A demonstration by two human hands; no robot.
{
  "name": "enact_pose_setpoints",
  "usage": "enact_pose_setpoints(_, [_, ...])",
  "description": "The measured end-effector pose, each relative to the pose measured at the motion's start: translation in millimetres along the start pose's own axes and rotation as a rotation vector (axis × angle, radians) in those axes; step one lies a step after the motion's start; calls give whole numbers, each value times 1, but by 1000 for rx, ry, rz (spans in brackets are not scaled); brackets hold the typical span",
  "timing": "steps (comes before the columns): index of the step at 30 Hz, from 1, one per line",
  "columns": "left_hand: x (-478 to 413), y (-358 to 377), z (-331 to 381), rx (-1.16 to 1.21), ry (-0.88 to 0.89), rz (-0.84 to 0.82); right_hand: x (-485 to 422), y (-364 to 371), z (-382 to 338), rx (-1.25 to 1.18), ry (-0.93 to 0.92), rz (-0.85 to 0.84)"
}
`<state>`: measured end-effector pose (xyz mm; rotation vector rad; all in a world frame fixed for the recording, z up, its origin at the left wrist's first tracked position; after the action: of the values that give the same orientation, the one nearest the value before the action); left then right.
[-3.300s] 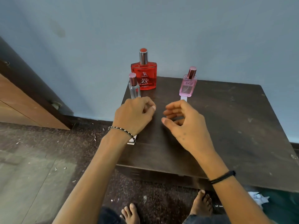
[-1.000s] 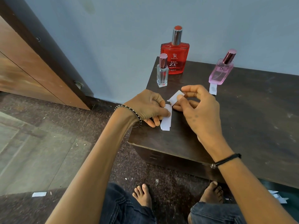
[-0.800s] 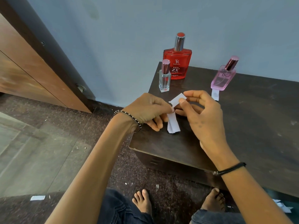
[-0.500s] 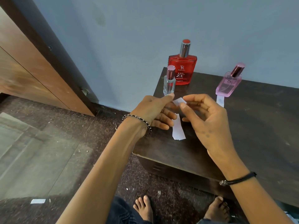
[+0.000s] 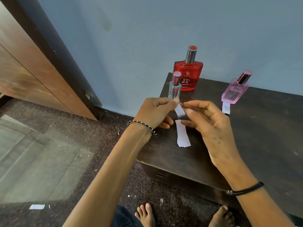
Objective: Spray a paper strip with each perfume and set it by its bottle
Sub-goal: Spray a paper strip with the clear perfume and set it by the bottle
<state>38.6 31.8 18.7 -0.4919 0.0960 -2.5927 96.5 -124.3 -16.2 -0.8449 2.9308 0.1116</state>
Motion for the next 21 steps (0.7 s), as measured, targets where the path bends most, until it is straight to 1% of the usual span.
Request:
enact_pose_setpoints(5, [0, 1, 0, 22, 64, 8, 0, 3, 1, 4, 16, 77])
enact_pose_setpoints(10, [1, 4, 0, 39, 59, -25, -3, 3, 3, -43, 36, 146])
enact_pose_setpoints(13, [2, 4, -1, 29, 70, 18, -4, 4, 3, -23, 43, 165])
enact_pose_setpoints(18, [2, -1, -1, -73, 97, 212, -8, 7, 1, 282, 4, 223])
enact_pose_setpoints(21, [2, -4, -4, -130, 143, 247, -15, 13, -3, 454, -67, 246])
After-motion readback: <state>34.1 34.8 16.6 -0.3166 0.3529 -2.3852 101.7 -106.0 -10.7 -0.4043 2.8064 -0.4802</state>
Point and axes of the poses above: each hand's wrist, its own x-axis away from the middle knuckle, its own y-axis out of the palm, z = x × y, the point moved 1 cm from there along -x, towards the middle knuckle
